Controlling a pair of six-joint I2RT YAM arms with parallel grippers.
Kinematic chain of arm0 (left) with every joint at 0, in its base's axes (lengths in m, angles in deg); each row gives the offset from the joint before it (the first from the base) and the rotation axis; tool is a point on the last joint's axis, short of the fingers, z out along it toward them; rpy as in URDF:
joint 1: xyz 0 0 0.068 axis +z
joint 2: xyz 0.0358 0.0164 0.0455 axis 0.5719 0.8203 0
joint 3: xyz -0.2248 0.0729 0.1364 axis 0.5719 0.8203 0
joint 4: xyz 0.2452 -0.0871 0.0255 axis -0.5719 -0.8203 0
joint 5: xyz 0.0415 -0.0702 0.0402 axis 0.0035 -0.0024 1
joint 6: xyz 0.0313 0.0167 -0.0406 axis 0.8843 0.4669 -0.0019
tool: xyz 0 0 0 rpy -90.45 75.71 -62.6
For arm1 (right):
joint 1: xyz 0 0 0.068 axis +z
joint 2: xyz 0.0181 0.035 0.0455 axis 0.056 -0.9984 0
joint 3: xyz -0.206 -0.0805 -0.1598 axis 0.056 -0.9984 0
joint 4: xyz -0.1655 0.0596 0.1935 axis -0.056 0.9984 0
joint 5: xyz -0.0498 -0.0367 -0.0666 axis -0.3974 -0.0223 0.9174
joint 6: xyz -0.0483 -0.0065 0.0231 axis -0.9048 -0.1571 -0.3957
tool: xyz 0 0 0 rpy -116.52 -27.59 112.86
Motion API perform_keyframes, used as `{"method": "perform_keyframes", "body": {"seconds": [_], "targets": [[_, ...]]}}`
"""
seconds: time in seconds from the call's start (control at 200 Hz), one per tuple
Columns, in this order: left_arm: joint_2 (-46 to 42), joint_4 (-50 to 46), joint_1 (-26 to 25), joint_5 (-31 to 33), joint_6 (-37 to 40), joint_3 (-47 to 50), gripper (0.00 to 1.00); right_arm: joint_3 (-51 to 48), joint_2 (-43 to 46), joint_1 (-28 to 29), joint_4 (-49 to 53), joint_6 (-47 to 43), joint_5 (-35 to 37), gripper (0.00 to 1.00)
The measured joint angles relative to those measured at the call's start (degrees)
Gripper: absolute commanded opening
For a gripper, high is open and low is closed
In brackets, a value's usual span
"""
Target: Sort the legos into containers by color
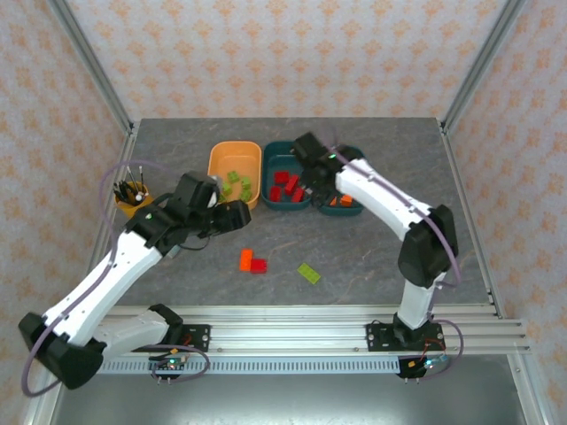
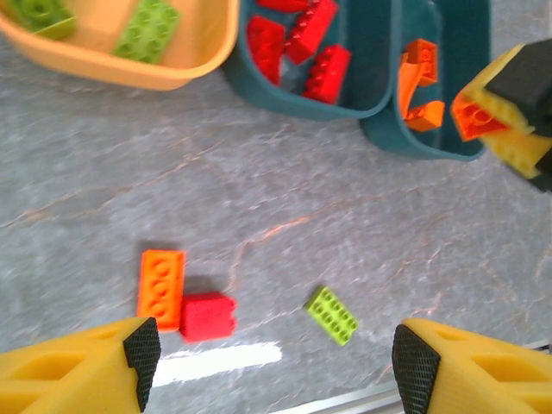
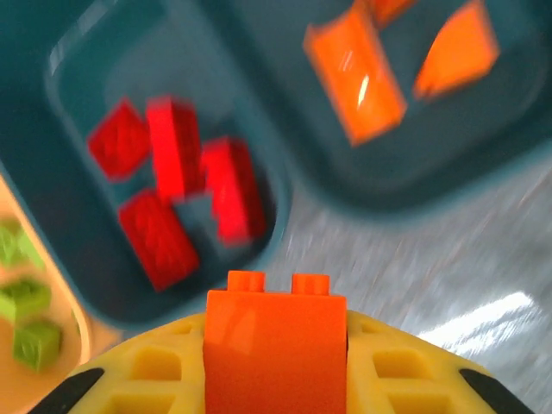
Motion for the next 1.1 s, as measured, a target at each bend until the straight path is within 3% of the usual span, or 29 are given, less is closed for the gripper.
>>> {"method": "perform_keyframes", "body": {"seconds": [0.12,0.255,0.455,0.565,0.851,1.011,1.101], "targets": [[7.5,3.9,-1.4,-0.2,-0.5,-4.4,0.75,3.8,-3.4,-7.5,-0.5,-8.4,-0.6,0.26],[15.8,6.8,-1.6,-0.1,-0.8,-10.6,0.75,14.4,-14.4,-13.0,-0.5,-16.6,-3.1,0.25],[25.1,8.2,-2.0,0.3,-0.8,-18.0,0.74,30.6,-31.7,-16.4,2.0,-22.8,-7.5,0.27],[28.0,8.2,-2.4,0.6,-0.9,-20.3,0.74,34.2,-37.1,-17.2,3.9,-23.7,-9.3,0.32],[29.5,6.7,-4.2,2.2,-1.7,-21.3,0.74,35.1,-38.6,-17.5,7.3,-25.0,-11.1,0.63],[29.5,5.3,-6.5,3.1,-1.7,-21.2,0.74,34.9,-36.4,-17.5,8.5,-25.5,-10.5,0.65],[29.5,4.4,-8.2,3.3,-2.6,-20.8,0.74,32.0,-30.4,-17.3,8.3,-26.1,-9.3,0.65]]}}
